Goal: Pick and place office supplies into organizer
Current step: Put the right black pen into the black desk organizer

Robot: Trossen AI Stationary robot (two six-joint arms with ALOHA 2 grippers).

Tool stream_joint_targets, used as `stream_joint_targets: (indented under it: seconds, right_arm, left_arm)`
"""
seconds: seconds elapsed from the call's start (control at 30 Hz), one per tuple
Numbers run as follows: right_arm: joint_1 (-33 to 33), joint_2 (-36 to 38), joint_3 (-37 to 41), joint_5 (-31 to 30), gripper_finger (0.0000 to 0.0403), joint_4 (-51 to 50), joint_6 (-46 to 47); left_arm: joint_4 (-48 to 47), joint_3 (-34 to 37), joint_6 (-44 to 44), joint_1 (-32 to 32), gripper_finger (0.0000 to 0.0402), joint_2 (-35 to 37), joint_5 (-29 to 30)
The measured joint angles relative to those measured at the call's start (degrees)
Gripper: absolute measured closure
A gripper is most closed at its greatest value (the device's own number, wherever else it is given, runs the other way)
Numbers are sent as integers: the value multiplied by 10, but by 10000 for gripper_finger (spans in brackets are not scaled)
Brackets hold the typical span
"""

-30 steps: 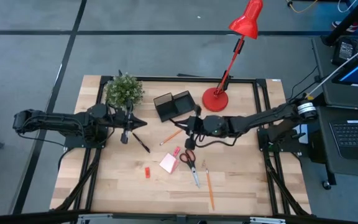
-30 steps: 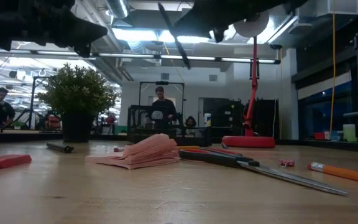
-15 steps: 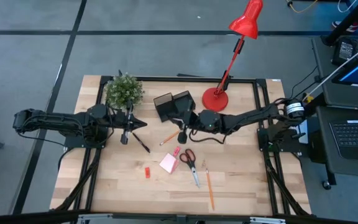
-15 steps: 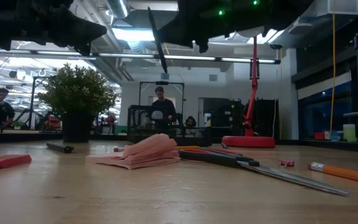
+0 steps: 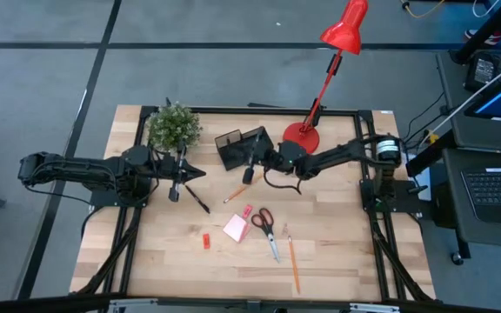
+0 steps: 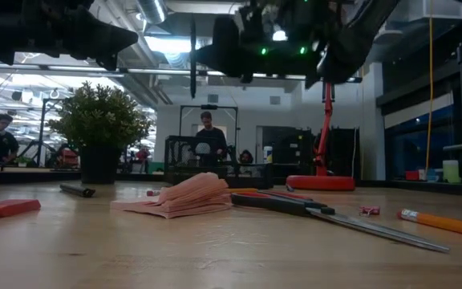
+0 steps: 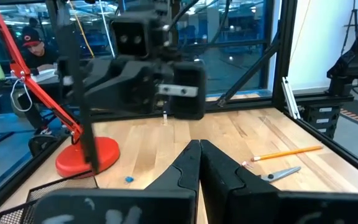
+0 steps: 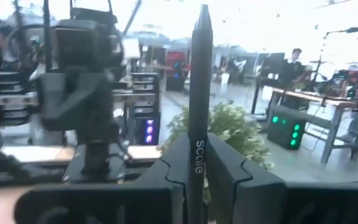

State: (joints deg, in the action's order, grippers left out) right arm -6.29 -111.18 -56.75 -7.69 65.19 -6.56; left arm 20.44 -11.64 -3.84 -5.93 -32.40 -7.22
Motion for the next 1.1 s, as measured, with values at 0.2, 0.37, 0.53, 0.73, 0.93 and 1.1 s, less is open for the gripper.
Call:
stream_joint_targets:
  seconds: [0.2,0.37,0.53,0.73,0.93,1.1]
  right_arm:
    - [-29,-34,0,-2,366,46,3]
    - [-41,-34,0,-63,366,49,9]
    - [-48,-34,0,-77,366,47,0]
    - [-58,-36,0,-77,366,30,-9]
    - [-63,-59,-14,-77,366,33,1]
    - [-64,-111,-56,-77,366,32,-12]
  left_arm:
    - [0,0,0,0,400,0,0]
    - [0,0,0,0,398,0,0]
    - [0,0,0,0,400,0,0]
    - [0,0,0,0,398,0,0]
    - [-1,0,-10,0,399,0,0]
    - [-1,0,-13,0,399,0,0]
